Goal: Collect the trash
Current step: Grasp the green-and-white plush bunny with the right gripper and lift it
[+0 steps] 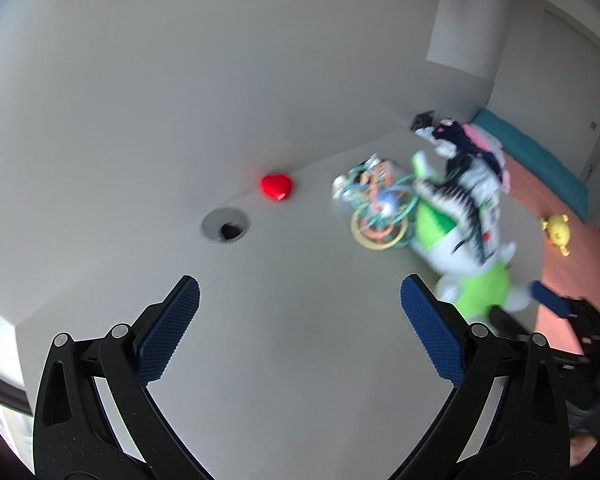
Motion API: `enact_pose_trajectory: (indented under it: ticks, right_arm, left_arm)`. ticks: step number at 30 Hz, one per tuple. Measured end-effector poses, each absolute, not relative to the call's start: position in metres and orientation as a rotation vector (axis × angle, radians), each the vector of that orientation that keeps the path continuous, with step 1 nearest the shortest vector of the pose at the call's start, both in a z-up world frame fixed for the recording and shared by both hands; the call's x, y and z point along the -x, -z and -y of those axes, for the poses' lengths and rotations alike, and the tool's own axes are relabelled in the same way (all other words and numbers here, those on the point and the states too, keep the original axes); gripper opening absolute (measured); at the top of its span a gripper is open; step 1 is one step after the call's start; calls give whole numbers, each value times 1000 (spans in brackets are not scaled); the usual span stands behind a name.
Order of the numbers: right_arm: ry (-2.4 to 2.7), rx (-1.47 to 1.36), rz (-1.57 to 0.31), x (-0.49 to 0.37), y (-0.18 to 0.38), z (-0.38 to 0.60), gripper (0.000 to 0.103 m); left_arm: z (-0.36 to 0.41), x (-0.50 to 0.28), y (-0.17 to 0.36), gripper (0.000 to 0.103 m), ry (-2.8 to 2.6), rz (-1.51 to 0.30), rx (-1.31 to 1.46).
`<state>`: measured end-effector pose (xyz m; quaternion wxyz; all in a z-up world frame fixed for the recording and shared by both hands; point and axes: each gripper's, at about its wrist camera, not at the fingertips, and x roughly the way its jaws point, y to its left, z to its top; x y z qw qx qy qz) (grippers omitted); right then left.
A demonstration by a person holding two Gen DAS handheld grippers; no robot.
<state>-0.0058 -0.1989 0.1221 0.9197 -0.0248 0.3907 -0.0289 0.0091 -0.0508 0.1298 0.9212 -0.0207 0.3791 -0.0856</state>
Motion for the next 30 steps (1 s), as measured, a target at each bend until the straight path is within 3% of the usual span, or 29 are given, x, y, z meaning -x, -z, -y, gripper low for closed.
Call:
enact_pose_trajectory:
  ticks: [6,14,26,27,29,30]
  right_arm:
    - [27,159,-785,-20,-107,199,68]
    - [-17,135,-826,-34,-88,217,24]
    - [-74,40,-746,-21,-93,236,20]
    - [-77,39,-744,-21,-93,237,20]
    - [-80,35,-740,-21,-95,238,20]
    - [-81,32,-738,-20,-95,238,20]
  left_arm:
    - [102,-35,-166,97,253,-744,-19]
    - [166,-83,-183,97,404,-743,-79]
    - [261,-118,-143,97,608,-796,-414]
    - [267,-119,-139,94,599,-795,-437]
    - [274,-121,-131,55,587,-803,-478]
    - [274,-127,-125,22,582,-843,-461]
